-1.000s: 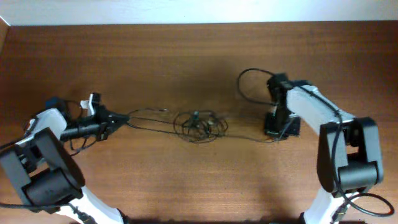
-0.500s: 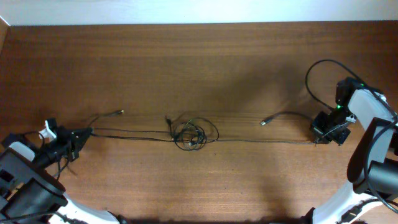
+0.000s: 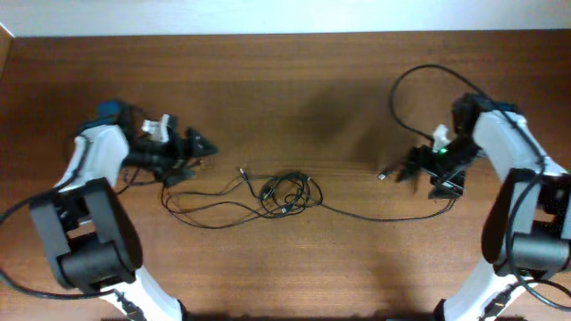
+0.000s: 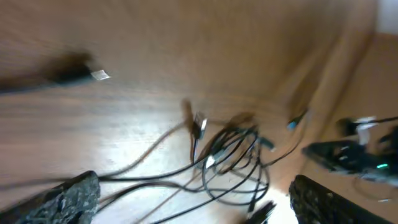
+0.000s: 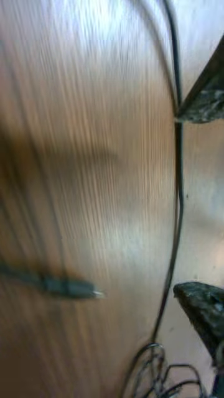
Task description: Untangle cables
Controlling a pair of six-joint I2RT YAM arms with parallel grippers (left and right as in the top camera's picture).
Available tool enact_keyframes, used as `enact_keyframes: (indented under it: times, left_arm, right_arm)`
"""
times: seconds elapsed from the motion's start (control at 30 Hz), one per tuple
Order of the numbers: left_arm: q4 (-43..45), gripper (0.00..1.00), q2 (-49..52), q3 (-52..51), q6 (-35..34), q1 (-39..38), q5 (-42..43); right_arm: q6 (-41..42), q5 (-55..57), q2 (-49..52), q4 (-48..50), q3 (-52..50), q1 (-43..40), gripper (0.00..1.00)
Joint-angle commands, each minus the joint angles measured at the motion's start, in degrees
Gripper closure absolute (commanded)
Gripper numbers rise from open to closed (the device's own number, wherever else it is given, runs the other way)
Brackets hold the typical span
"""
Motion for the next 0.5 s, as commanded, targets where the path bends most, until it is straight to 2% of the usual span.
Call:
enact_keyframes:
  times: [0.0,0.07,0.13,0.27,0.3,0.37,0.4,0.47]
  left_arm:
    - [0.0,0.01,-0.98,-0.07,0.7,-8.11,-5.62]
    - [0.74,0.01,-0.98,-0.07,0.68,-12.22,-5.79]
    - [1.79,0.08,-0.98,-0.07,-2.23,-16.35,-8.59]
    - [3.8,0.04,-0.98,-0.07,-7.78,-22.62,-14.91]
    - [4.28,0.07,-0.98,-0.07,-8.74,-23.58,-16.26]
    - [5.53,0.29,-0.98,-0.07,-9.14,-25.68,-17.18]
    - [5.88,0.33,-0.98,-0.07,-9.22,-26.56,-17.2]
    - [5.7,0.34,-0.98,-0.11,-11.74,-28.02,-19.78]
  right_arm:
    - [-1.11,-1.01,-0.13,1.51,0.55,6.54,0.13]
    - [-0.92,-1.36,-0.13,2.14,0.55,9.46,0.14]
    - [1.97,-1.38,-0.13,3.28,0.55,13.62,0.14]
    - [5.9,-1.75,-0.13,6.54,0.55,20.61,0.14]
    - [6.69,-1.75,-0.13,7.37,0.55,22.23,0.14]
    - [6.75,-1.75,-0.13,9.22,0.55,25.24,0.14]
    - [8.04,-1.73,-0.13,9.92,0.55,26.38,0.14]
    - [12.28,-1.73,-0.13,12.04,0.55,28.76,0.14]
